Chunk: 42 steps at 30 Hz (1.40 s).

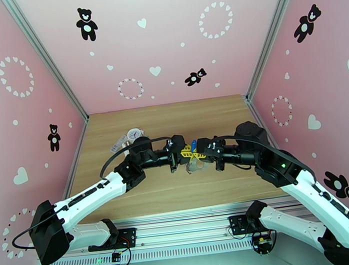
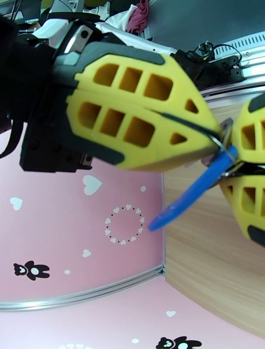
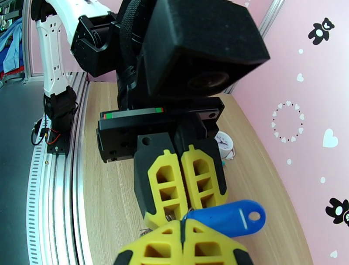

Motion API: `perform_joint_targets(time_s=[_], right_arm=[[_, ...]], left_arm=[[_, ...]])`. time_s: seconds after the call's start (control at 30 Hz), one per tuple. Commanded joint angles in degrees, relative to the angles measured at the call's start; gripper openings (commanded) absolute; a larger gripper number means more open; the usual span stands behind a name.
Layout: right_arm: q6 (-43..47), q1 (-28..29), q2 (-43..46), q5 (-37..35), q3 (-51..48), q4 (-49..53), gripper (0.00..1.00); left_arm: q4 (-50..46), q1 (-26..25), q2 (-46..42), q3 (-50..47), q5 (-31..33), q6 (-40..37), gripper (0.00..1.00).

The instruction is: Remove the keys from the keyring

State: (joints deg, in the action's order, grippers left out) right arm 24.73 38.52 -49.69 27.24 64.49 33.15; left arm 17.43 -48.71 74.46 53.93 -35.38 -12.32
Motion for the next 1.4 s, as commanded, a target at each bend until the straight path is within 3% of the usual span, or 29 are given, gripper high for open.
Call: perform_joint_targets(time_s=[0.0,0.13,0.2,0.3,0.6,1.1,1.37], right_arm=[[0.4,1.1,1.3,0.8,1.6,5.3,0.00],[-3.2,1.1,-0.2,-1.0,3.6,2.3,0.00],[-5.5,1.1,-1.5,-2.4,4.9,1.6,0.00],[-7.8,1.0,-2.4,-3.0,5.8,-0.4,0.00],[-14.2,-0.9,-2.9,-2.1,7.6,-3.9,0.00],[-21.1,-3.7,-2.4,4.4,3.7,-8.7,0.00],[-21.9,-4.9,-2.2,6.9,2.1,-9.9,0.00]], left_arm=[[0.3,1.6,-2.1,2.9,4.8,2.4,0.00],[-1.1,1.5,-1.8,3.5,3.8,3.1,0.01],[-1.0,1.5,-2.1,2.7,4.2,3.0,0.06],[-0.2,1.5,-3.0,0.6,3.8,2.5,0.20],[-0.8,1.2,-7.2,-3.7,6.3,-1.2,0.31],[3.2,-0.4,-5.6,-2.8,5.9,-5.6,0.32],[6.0,-0.7,-5.6,-3.0,9.2,-6.3,0.32]])
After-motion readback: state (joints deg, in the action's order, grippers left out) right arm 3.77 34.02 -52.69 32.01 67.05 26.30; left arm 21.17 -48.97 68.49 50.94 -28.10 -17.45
